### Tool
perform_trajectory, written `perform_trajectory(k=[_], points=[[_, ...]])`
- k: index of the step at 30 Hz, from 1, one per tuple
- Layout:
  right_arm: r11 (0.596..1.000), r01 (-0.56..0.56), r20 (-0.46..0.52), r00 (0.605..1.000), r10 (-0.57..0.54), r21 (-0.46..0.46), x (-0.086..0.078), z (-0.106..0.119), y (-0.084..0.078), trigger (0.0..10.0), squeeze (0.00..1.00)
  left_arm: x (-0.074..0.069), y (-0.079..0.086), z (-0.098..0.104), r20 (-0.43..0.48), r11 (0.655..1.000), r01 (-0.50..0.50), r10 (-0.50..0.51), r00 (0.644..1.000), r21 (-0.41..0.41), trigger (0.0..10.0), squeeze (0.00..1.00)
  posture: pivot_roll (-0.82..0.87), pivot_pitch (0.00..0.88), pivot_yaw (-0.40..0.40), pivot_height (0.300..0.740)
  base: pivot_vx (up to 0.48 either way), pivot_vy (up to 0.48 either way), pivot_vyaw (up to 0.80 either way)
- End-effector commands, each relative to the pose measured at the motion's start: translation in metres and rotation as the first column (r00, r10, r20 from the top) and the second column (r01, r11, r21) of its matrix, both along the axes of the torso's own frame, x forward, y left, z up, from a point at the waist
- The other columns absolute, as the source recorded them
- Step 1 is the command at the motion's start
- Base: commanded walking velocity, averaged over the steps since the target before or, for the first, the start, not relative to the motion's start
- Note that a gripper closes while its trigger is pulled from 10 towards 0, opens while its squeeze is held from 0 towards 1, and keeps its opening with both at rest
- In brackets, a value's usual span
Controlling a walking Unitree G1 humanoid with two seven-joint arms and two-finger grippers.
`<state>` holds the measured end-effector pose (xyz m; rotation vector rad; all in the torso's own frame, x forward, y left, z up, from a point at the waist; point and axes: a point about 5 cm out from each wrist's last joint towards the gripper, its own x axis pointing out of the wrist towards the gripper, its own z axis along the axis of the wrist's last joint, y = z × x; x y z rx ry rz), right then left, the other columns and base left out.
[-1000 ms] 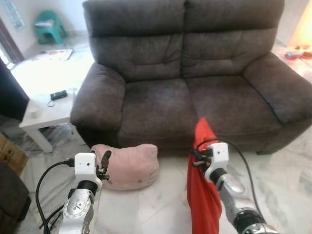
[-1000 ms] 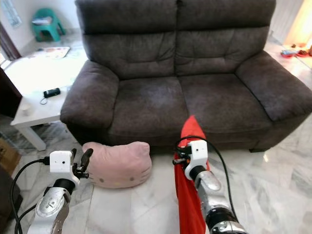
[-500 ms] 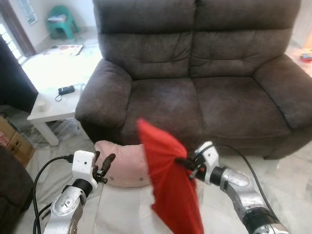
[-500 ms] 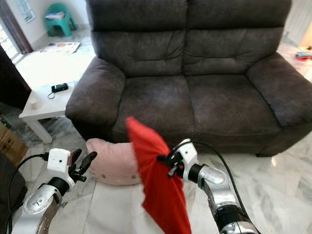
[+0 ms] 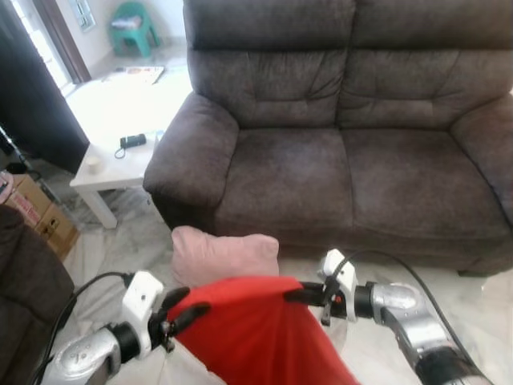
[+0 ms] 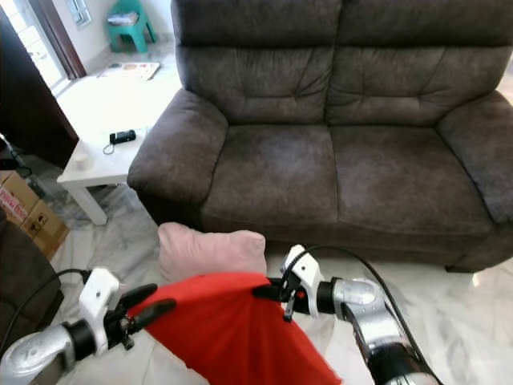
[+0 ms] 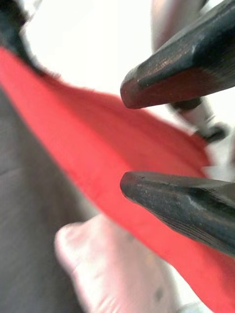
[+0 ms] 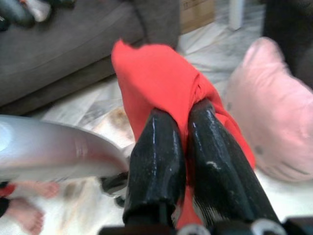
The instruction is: Move the pillow to the sofa from floor
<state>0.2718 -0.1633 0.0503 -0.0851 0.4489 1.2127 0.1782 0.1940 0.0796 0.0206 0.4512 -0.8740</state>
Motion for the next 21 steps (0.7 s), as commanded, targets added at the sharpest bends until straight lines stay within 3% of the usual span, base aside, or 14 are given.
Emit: perform_trajectory(k=[1, 2, 5, 7, 10, 12, 18, 21], points=[[0.994, -0.074, 0.095, 0.993, 0.066, 0.079, 0.007, 0.025, 0.010, 10.0, 0.00, -0.009, -0.001, 0.003, -0.039, 0.997, 0.078, -0.078, 0.996, -0.007, 10.0, 0.00, 0.11, 0.013, 0.013, 0.740, 0.000, 0.000, 0.00], [0.990, -0.113, 0.097, 0.990, 0.104, 0.085, 0.004, 0.026, 0.010, 10.0, 0.00, -0.015, 0.004, 0.001, -0.041, 0.994, 0.099, -0.097, 0.994, 0.042, 10.0, 0.00, 0.12, 0.012, 0.011, 0.740, 0.000, 0.000, 0.00], [0.985, -0.145, 0.098, 0.986, 0.135, 0.098, 0.001, 0.029, 0.010, 10.0, 0.00, -0.019, 0.007, 0.000, -0.040, 0.990, 0.116, -0.113, 0.993, 0.078, 10.0, 0.00, 0.12, 0.012, 0.011, 0.740, 0.000, 0.000, 0.00], [0.974, -0.200, 0.092, 0.977, 0.190, 0.110, -0.003, 0.034, 0.009, 10.0, 0.00, -0.023, 0.016, -0.004, -0.009, 0.973, 0.137, -0.138, 0.990, 0.185, 10.0, 0.00, 0.12, 0.012, 0.011, 0.740, 0.000, 0.000, 0.00], [0.972, -0.213, 0.090, 0.975, 0.204, 0.103, -0.003, 0.034, 0.008, 10.0, 0.00, -0.024, 0.019, -0.006, 0.002, 0.964, 0.143, -0.147, 0.989, 0.223, 10.0, 0.00, 0.12, 0.011, 0.012, 0.740, 0.000, 0.000, 0.00], [0.963, -0.246, 0.083, 0.968, 0.238, 0.110, -0.005, 0.036, 0.006, 10.0, 0.00, -0.022, 0.023, -0.009, 0.053, 0.950, 0.114, -0.135, 0.989, 0.291, 10.0, 0.00, 0.12, 0.009, 0.013, 0.740, 0.000, 0.000, 0.00], [0.947, -0.292, 0.090, 0.955, 0.282, 0.131, -0.008, 0.044, 0.005, 10.0, 0.00, -0.026, 0.029, -0.017, 0.094, 0.927, 0.135, -0.178, 0.979, 0.350, 10.0, 0.00, 0.12, 0.000, 0.009, 0.740, 0.000, 0.000, 0.00], [0.944, -0.302, 0.096, 0.952, 0.292, 0.130, -0.008, 0.046, 0.004, 10.0, 0.00, -0.031, 0.035, -0.024, 0.062, 0.906, 0.172, -0.212, 0.975, 0.387, 10.0, 0.00, 0.13, 0.000, 0.010, 0.740, 0.000, 0.000, 0.00]])
